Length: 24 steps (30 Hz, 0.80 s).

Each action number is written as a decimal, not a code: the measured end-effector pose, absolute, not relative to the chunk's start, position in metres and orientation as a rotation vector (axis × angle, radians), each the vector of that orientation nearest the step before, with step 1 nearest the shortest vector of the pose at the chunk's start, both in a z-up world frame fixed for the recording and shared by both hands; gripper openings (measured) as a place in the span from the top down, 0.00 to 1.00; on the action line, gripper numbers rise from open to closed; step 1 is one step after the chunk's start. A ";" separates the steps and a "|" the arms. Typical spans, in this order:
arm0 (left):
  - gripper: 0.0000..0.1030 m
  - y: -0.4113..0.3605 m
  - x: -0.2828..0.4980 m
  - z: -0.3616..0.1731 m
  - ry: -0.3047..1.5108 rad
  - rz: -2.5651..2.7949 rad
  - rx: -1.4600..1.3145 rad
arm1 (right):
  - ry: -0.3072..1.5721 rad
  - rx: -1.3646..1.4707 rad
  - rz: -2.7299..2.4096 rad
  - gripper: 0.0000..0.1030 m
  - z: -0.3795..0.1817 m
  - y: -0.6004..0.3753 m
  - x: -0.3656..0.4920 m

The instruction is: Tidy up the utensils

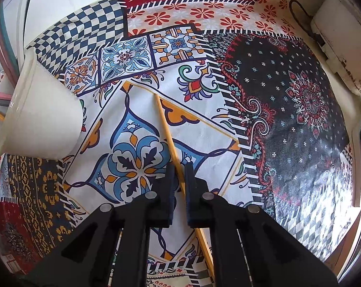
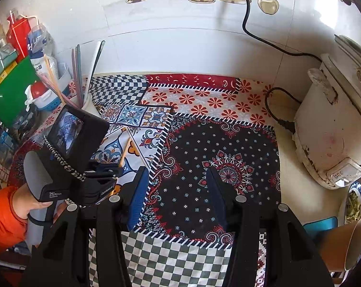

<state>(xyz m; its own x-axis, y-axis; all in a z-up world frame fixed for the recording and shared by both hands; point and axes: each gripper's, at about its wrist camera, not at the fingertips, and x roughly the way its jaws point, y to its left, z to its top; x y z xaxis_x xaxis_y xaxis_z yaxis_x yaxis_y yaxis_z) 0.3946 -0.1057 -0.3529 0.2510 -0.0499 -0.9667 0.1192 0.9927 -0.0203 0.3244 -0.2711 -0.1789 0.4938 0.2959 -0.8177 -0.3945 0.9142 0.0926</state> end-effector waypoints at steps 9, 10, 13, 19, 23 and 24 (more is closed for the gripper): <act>0.98 -0.078 0.383 -0.331 1.291 -0.118 -0.026 | 0.935 -0.125 0.479 0.55 -0.166 -0.254 0.321; 0.98 -0.074 0.378 -0.323 1.276 -0.103 -0.034 | 0.931 -0.128 0.487 0.55 -0.164 -0.252 0.321; 0.98 -0.060 0.362 -0.295 1.201 -0.082 -0.063 | 0.912 -0.145 0.508 0.55 -0.158 -0.243 0.320; 0.98 -0.025 0.330 -0.238 1.051 -0.044 -0.180 | 0.859 -0.182 0.557 0.55 -0.140 -0.218 0.315; 1.00 -0.002 0.308 -0.201 0.952 -0.021 -0.229 | 0.829 -0.203 0.591 0.55 -0.131 -0.201 0.313; 1.00 0.002 0.304 -0.192 0.927 -0.015 -0.236 | 0.822 -0.206 0.600 0.55 -0.129 -0.197 0.312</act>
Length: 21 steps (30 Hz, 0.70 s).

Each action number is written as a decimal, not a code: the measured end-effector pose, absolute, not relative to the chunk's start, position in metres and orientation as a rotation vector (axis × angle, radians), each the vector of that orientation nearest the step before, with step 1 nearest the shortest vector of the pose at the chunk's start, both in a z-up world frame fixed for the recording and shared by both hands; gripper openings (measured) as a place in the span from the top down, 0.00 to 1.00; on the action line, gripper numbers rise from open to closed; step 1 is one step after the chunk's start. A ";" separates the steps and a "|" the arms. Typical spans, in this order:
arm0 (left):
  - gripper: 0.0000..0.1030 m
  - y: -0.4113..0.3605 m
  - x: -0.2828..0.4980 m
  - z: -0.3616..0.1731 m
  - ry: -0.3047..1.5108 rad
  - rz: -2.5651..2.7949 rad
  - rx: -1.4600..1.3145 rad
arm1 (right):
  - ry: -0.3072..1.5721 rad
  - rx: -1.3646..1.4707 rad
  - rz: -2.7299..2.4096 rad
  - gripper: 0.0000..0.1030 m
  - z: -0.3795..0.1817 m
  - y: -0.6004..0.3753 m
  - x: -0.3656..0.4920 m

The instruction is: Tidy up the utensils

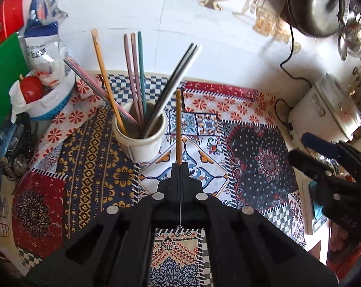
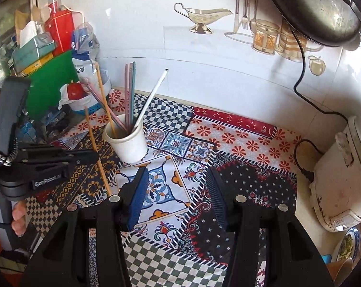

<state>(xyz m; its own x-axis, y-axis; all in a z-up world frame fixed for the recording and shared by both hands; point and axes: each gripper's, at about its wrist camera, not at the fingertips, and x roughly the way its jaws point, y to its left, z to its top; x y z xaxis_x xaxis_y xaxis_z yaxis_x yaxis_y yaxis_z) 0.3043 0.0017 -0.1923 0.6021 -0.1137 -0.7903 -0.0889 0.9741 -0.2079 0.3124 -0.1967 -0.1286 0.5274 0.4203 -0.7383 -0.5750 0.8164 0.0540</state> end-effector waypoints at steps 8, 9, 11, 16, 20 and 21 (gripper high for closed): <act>1.00 0.030 0.293 -0.129 0.752 0.022 -0.233 | 0.766 -0.221 0.659 0.55 -0.112 -0.169 0.316; 1.00 0.032 0.295 -0.126 0.745 0.026 -0.221 | 0.764 -0.220 0.663 0.55 -0.112 -0.167 0.319; 1.00 0.036 0.297 -0.125 0.747 0.037 -0.208 | 0.762 -0.219 0.669 0.55 -0.112 -0.162 0.324; 0.97 0.048 0.299 -0.151 0.813 0.064 -0.212 | 0.831 -0.225 0.698 0.55 -0.137 -0.150 0.342; 0.90 0.054 0.302 -0.184 0.914 0.078 -0.220 | 0.990 -0.249 0.717 0.55 -0.188 -0.137 0.366; 0.88 0.054 0.303 -0.192 0.936 0.080 -0.218 | 1.036 -0.260 0.716 0.55 -0.204 -0.134 0.372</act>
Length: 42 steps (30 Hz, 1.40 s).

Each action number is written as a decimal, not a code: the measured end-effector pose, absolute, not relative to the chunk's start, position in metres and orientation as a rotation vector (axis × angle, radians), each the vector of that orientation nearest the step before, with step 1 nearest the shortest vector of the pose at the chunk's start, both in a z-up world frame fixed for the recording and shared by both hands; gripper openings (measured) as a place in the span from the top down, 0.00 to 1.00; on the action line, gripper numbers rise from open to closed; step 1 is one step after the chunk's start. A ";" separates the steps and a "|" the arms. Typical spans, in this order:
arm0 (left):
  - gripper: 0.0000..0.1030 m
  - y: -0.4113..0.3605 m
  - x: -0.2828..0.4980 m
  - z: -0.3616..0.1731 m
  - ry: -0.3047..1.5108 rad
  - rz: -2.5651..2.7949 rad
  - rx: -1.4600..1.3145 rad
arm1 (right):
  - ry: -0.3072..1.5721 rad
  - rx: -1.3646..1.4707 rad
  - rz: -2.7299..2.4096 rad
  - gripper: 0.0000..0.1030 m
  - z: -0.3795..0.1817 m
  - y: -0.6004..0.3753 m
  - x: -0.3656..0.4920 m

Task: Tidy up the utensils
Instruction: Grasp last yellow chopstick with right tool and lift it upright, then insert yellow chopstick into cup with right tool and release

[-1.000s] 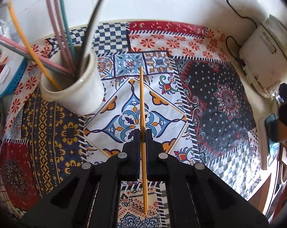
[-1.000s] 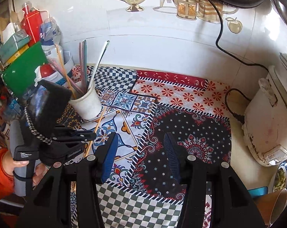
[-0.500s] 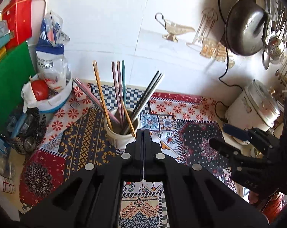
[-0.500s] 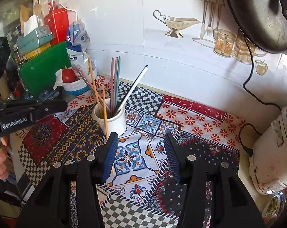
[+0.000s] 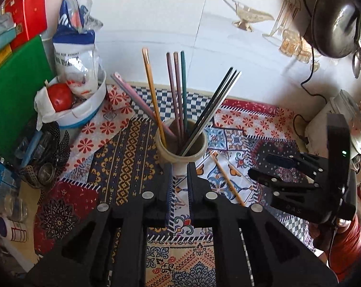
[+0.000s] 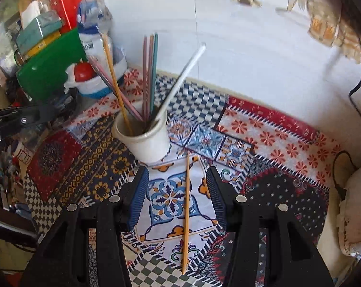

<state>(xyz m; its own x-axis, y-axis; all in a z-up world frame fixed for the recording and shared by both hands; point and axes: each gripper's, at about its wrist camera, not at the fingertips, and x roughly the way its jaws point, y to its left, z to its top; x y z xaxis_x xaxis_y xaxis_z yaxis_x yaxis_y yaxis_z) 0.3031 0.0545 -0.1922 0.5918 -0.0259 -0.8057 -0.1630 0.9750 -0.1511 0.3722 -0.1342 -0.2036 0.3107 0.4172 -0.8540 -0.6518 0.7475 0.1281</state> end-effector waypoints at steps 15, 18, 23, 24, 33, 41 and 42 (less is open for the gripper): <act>0.84 0.067 0.309 -0.245 1.067 0.091 -0.276 | 1.259 -0.433 0.734 0.91 -0.300 -0.104 0.389; 0.84 0.067 0.310 -0.243 1.057 0.087 -0.276 | 1.279 -0.385 0.752 0.95 -0.298 -0.105 0.386; 0.84 0.067 0.309 -0.235 1.033 0.082 -0.261 | 1.244 -0.247 0.766 0.95 -0.272 -0.117 0.376; 0.84 0.067 0.309 -0.234 1.031 0.081 -0.257 | 1.228 -0.220 0.777 0.95 -0.263 -0.121 0.373; 0.84 0.063 0.302 -0.222 0.997 0.050 -0.234 | 0.950 -0.115 0.817 0.95 -0.164 -0.132 0.349; 0.84 0.072 0.293 -0.206 0.948 0.044 -0.253 | 0.787 -0.125 0.870 0.95 -0.106 -0.105 0.360; 0.84 0.074 0.292 -0.204 0.941 0.047 -0.254 | 0.764 -0.135 0.877 0.95 -0.097 -0.102 0.362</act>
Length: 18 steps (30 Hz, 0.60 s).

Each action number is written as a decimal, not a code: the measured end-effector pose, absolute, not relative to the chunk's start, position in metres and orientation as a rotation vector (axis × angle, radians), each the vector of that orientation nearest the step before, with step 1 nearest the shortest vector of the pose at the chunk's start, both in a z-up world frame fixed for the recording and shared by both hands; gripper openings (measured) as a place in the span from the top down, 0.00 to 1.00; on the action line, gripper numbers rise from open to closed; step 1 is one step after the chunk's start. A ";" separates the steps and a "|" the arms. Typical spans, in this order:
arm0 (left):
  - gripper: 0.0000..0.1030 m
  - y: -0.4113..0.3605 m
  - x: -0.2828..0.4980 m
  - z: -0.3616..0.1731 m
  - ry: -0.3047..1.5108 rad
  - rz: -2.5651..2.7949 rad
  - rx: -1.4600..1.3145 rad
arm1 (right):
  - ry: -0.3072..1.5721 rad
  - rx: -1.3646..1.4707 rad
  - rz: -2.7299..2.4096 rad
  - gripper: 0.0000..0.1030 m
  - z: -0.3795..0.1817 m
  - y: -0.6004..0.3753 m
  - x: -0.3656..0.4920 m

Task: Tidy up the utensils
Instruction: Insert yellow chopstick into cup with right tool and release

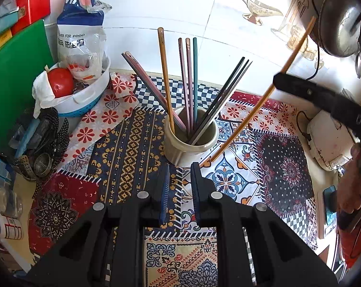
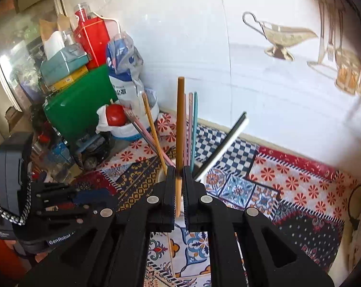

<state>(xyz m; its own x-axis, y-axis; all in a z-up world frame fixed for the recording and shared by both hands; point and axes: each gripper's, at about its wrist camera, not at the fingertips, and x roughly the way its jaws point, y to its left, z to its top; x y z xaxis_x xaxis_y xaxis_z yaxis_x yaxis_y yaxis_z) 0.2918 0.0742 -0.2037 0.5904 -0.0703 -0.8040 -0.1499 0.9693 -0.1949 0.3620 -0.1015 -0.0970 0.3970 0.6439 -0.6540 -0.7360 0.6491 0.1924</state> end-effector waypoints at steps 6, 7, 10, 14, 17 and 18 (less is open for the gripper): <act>0.84 0.089 0.287 -0.194 0.905 0.072 -0.294 | 0.653 -0.207 0.906 0.95 -0.066 -0.074 0.364; 0.84 0.092 0.287 -0.193 0.901 0.078 -0.300 | 0.652 -0.228 0.907 0.95 -0.068 -0.068 0.366; 0.84 0.097 0.286 -0.190 0.892 0.092 -0.315 | 0.715 -0.261 0.921 0.95 -0.089 -0.051 0.372; 0.82 0.100 0.285 -0.187 0.884 0.109 -0.310 | 0.808 -0.301 0.903 0.95 -0.121 -0.038 0.380; 0.81 0.098 0.282 -0.182 0.873 0.118 -0.298 | 0.873 -0.309 0.878 0.95 -0.133 -0.039 0.383; 0.81 0.096 0.281 -0.180 0.867 0.120 -0.292 | 0.898 -0.313 0.867 0.95 -0.135 -0.040 0.383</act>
